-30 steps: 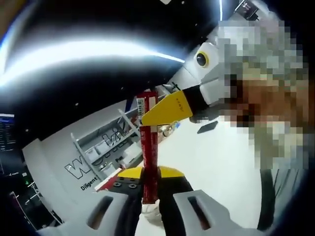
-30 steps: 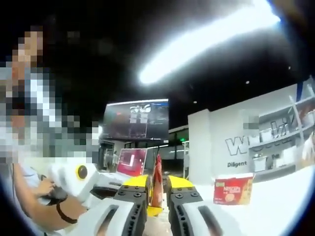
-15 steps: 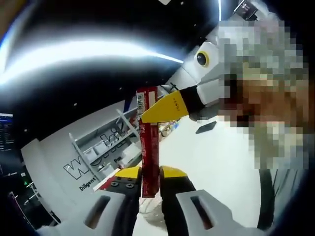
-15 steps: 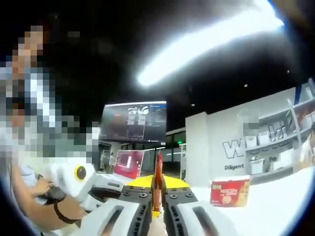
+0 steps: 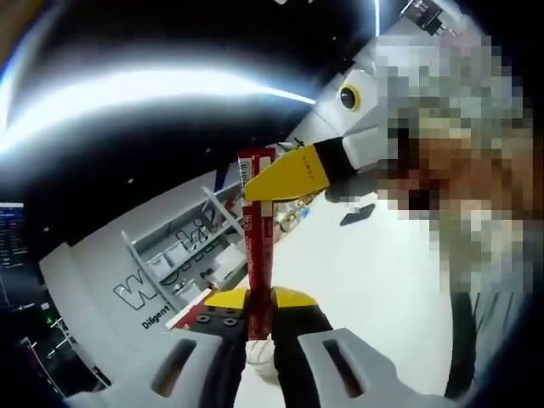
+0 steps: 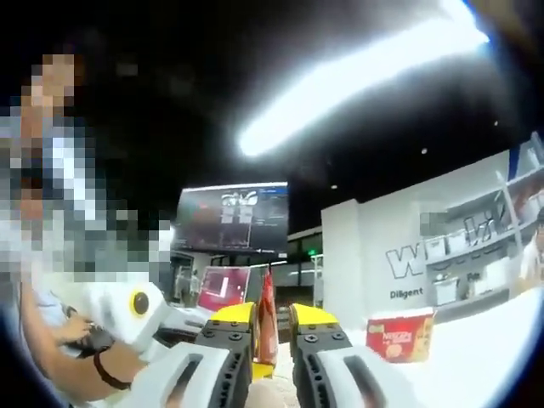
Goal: Tear open the coffee pouch, take out the coffee, and pour the coffee from the pouch into the cup
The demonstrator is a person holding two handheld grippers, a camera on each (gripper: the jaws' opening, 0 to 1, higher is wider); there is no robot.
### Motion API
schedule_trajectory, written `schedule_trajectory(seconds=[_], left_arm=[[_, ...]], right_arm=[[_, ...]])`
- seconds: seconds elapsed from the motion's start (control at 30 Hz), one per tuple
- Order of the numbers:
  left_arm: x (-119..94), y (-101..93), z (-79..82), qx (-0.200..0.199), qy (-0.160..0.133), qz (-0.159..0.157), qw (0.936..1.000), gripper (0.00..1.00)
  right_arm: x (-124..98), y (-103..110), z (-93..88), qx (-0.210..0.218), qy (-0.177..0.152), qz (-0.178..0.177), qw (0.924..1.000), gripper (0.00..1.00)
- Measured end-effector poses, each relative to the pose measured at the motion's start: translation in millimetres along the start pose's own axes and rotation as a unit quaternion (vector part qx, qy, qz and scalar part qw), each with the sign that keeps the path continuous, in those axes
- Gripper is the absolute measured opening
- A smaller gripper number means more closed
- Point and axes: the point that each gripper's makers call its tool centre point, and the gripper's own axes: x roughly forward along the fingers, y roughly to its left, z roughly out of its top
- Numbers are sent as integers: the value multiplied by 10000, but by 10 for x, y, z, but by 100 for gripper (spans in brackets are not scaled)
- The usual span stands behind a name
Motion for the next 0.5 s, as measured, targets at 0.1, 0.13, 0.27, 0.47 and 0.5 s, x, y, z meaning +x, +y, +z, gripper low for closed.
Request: schedule_trajectory(seconds=[0.1,0.13,0.27,0.47,0.5], left_arm=[[3,-7,-7,8,13,-6,10000,13],[2,-9,-5,-6,2,-8,10000,13],[0,-11,0,-50,-22,3,10000,15],[9,16,-18,-101,-61,26,9999,16],[8,20,-15,-128,-77,27,9999,16]], right_arm=[[-4,5,30,-60,-48,-21,10000,7],[-4,4,32,-56,-52,-16,10000,6],[-1,-3,39,-18,-74,-7,10000,5],[-5,-24,73,137,-165,18,9998,5],[-4,-27,75,143,-167,13,9998,5]])
